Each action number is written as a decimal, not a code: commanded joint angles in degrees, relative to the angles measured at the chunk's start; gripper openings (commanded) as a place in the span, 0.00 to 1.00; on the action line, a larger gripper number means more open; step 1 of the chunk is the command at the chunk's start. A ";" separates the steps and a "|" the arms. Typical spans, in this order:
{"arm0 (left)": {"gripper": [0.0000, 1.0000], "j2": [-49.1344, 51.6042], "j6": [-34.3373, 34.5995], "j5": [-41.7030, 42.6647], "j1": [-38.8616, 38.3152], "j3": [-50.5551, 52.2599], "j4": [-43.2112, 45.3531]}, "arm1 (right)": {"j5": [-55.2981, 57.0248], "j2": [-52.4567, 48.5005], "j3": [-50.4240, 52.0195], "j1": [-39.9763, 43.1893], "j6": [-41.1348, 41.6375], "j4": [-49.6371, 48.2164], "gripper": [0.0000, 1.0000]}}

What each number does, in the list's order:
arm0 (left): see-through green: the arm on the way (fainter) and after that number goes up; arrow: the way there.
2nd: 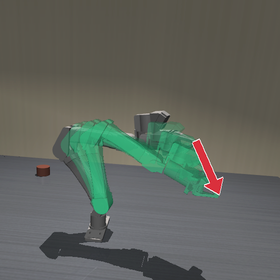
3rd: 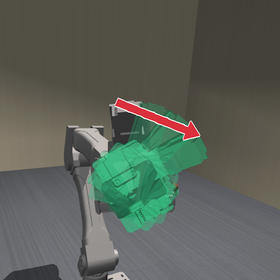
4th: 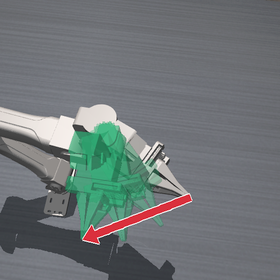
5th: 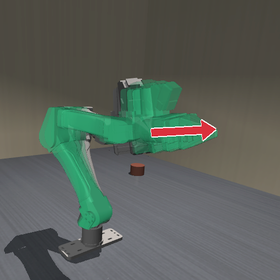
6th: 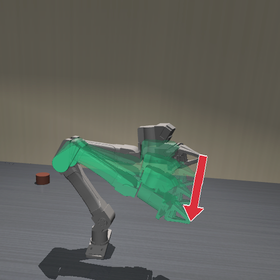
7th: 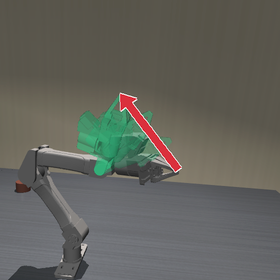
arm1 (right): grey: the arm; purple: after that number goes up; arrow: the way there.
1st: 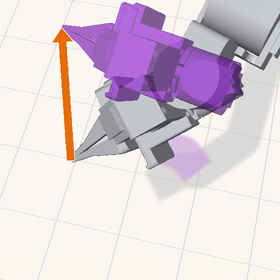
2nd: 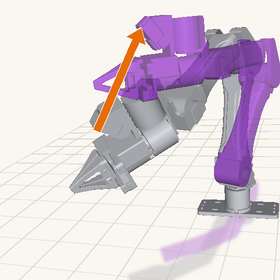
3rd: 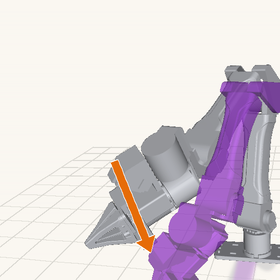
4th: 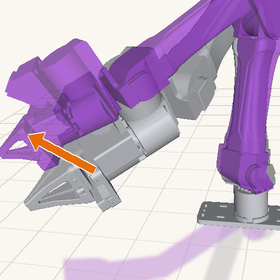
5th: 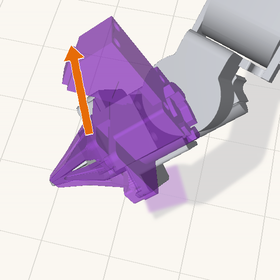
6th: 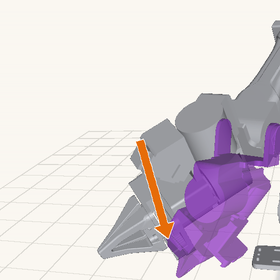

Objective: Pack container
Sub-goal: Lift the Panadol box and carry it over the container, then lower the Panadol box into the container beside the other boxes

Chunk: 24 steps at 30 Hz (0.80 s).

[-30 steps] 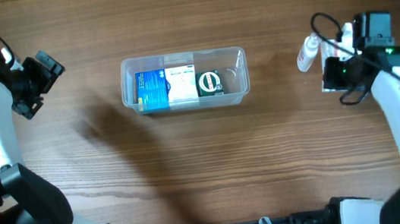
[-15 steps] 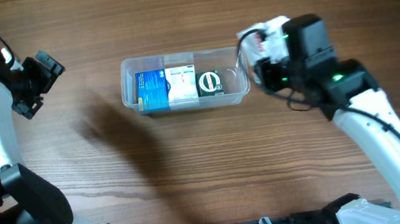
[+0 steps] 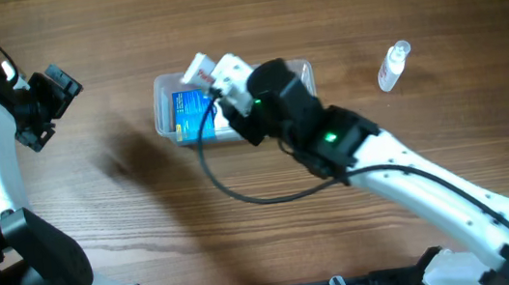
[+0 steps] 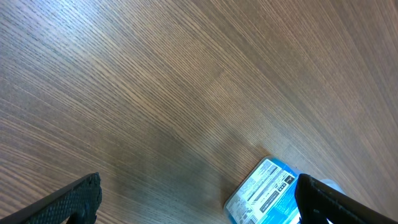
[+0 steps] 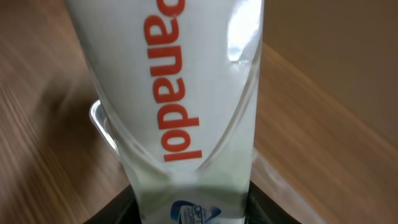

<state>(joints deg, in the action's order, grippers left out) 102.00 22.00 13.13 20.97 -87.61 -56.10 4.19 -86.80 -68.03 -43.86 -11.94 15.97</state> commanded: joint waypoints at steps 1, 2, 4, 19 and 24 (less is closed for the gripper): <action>1.00 -0.85 0.79 -0.35 0.20 -0.94 0.15 | 0.94 -5.49 -1.18 -1.44 -8.31 -2.14 0.43; 1.00 -0.85 0.79 -0.35 0.20 -0.94 0.15 | 0.94 -6.91 -1.18 -1.70 -10.27 -3.06 0.43; 1.00 -0.85 0.79 -0.35 0.20 -0.94 0.15 | 0.96 -8.85 -1.18 -1.84 -13.03 -4.72 0.43; 1.00 -0.85 0.79 -0.35 0.20 -0.94 0.15 | 2.67 -12.63 -1.07 2.45 -31.61 -7.37 0.44; 1.00 -0.85 0.79 -0.35 0.20 -0.94 0.15 | -0.28 -12.66 -1.07 3.72 -32.13 -7.41 0.44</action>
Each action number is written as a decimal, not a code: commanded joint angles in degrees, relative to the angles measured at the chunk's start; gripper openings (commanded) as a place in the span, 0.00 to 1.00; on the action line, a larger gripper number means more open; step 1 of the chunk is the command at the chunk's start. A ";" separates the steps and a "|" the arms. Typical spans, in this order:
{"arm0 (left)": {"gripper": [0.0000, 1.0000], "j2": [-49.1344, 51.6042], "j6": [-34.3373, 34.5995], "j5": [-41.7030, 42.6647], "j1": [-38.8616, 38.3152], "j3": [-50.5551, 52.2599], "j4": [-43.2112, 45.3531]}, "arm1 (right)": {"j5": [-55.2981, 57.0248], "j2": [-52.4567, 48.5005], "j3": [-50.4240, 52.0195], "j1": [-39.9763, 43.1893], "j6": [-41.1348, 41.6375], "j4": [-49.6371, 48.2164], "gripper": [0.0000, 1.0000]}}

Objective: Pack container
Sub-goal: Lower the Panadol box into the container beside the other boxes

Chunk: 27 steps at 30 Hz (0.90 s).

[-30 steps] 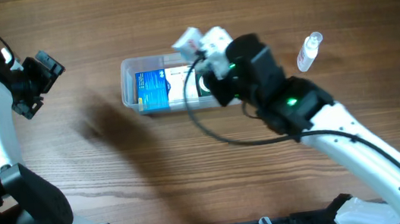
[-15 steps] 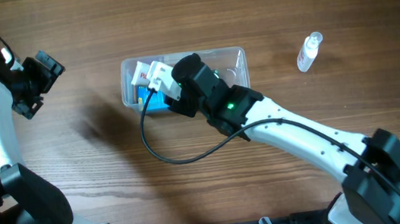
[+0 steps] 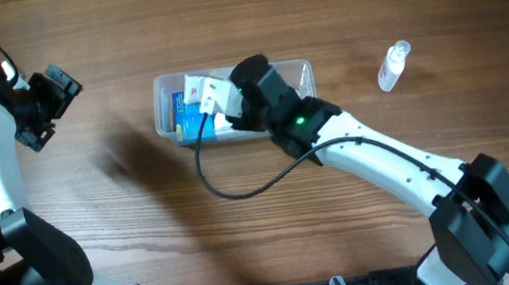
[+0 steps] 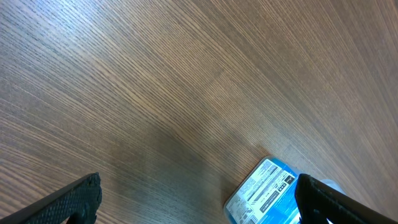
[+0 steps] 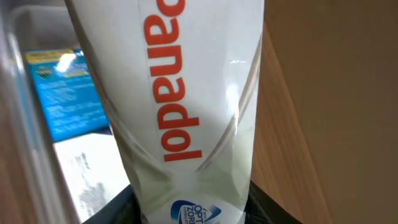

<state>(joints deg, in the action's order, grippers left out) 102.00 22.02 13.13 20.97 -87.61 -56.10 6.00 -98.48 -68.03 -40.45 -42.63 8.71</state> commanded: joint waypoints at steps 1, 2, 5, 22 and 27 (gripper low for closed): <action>1.00 -0.85 0.76 -0.35 0.20 -0.94 0.15 | -2.23 -0.98 -1.07 0.31 -1.86 -0.15 0.44; 1.00 -0.85 0.76 -0.35 0.20 -0.94 0.15 | -2.21 -0.98 -1.07 0.28 -2.03 -0.15 0.44; 1.00 -0.85 0.76 -0.35 0.20 -0.94 0.15 | -2.23 -1.44 -1.07 0.31 -1.77 -0.11 0.44; 1.00 -0.85 0.76 -0.35 0.20 -0.94 0.13 | -6.10 -6.95 -0.92 0.28 -0.44 -2.19 0.55; 1.00 -0.85 0.76 -0.35 0.20 -0.94 0.15 | -6.10 -7.08 -0.92 0.28 0.83 -2.38 0.77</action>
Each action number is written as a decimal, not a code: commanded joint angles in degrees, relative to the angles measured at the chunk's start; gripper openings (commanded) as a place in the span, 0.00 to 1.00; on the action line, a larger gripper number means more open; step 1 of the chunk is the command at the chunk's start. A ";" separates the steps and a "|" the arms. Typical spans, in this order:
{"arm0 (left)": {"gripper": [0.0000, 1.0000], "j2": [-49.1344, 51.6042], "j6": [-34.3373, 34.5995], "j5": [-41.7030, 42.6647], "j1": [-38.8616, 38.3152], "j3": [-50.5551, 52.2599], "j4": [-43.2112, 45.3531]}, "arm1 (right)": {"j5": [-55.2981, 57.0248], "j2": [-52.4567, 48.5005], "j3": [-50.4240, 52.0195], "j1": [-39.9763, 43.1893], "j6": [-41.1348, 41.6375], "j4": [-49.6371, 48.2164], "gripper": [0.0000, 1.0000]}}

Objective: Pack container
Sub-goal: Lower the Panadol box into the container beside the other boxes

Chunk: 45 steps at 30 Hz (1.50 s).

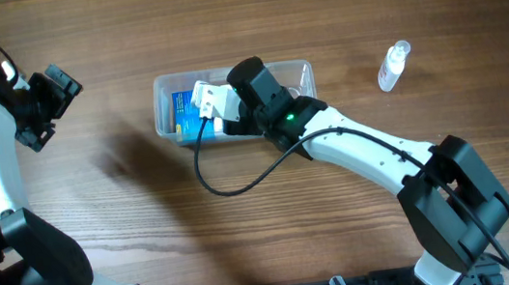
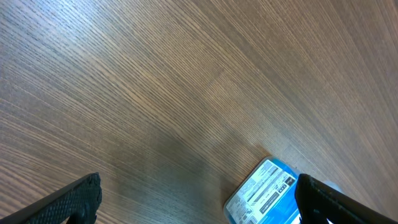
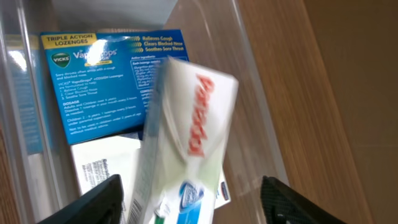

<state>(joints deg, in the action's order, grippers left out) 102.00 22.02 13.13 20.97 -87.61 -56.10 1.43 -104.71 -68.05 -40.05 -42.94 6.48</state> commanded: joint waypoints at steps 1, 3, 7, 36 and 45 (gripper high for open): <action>1.00 -0.85 0.76 -0.35 0.20 -0.94 0.15 | -1.53 -0.85 -0.90 -0.11 1.16 -0.22 0.77; 1.00 -0.85 0.76 -0.35 0.20 -0.94 0.15 | -1.46 -0.76 -0.92 -0.11 1.99 -0.52 0.77; 1.00 -0.85 0.76 -0.35 0.20 -0.94 0.15 | -0.48 0.33 -0.96 -0.11 6.69 -2.86 0.75; 1.00 -0.85 0.76 -0.35 0.20 -0.94 0.15 | 1.79 4.57 -11.82 4.87 58.69 32.00 0.04; 1.00 -0.85 0.76 -0.35 0.20 -0.94 0.15 | -4.57 3.52 -11.82 8.52 62.84 32.52 0.04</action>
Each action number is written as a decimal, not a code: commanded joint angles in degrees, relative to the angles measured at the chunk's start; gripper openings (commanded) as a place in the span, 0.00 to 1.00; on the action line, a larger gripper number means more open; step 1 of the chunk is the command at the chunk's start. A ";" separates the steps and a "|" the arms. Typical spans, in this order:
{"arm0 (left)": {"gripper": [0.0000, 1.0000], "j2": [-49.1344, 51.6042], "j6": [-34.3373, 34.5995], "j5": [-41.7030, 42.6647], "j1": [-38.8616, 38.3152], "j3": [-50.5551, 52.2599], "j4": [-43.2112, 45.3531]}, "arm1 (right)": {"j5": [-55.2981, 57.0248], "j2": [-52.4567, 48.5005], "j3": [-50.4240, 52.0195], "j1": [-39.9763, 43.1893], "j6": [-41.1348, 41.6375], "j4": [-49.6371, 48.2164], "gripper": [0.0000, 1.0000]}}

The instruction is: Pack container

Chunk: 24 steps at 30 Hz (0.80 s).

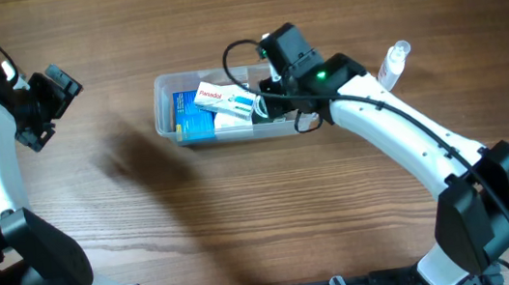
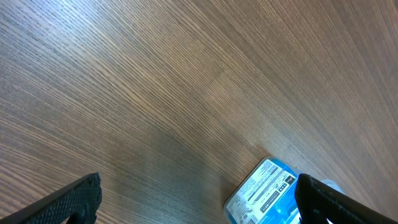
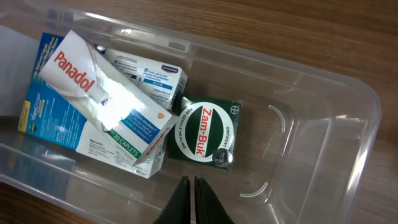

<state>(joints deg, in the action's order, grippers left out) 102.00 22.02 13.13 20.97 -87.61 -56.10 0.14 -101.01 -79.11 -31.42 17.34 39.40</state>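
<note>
The clear plastic container (image 1: 161,86) stands at the table's back centre. A white Panadol box (image 3: 93,99) lies tilted in it, on top of a blue Vicks box (image 3: 36,109) and a white-and-blue box (image 3: 148,70). A green Zam-Buk tin (image 3: 205,134) rests beside them on the container's floor. Above the container's right half hangs my right gripper (image 3: 191,202), shut with nothing in it. My left gripper (image 2: 199,208) stands open far to the left, above bare wood. The blue box (image 2: 264,190) shows at the lower edge of the left wrist view.
A small clear spray bottle (image 1: 393,65) lies on the table to the right of the container. The container's right half (image 3: 323,155) holds nothing. My left arm is at the table's left edge.
The Panadol box, blurred and loose between my open right jaws then, now lies still on the other boxes. My right gripper has shut and moved right, over the container's right half.
My right gripper held the Panadol box by the container's back rim, then over the blue box inside it. After that its jaws stood open with the box loose. Now the box lies in the container and the gripper is shut, empty. The left arm stayed put.
</note>
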 commanded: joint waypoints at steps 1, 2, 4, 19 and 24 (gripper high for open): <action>1.00 -0.85 0.76 -0.35 0.20 -0.94 0.15 | -3.28 -0.37 -0.76 -0.11 2.82 -0.37 0.04; 1.00 -0.85 0.76 -0.35 0.20 -0.94 0.15 | -3.28 -0.61 -0.76 -0.11 3.04 -0.37 0.04; 1.00 -0.85 0.76 -0.35 0.20 -0.94 0.15 | -3.54 -1.09 -0.76 -0.11 3.89 -0.37 0.04; 1.00 -0.85 0.76 -0.35 0.20 -0.94 0.15 | -4.63 -2.97 -3.37 -0.17 5.31 3.04 0.04; 1.00 -0.85 0.76 -0.35 0.20 -0.94 0.15 | -5.18 -3.17 -11.13 -0.15 5.09 9.66 0.04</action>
<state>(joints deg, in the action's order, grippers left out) 102.00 22.02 13.13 20.97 -87.61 -56.10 -3.88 -103.39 -83.72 -31.35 21.87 46.98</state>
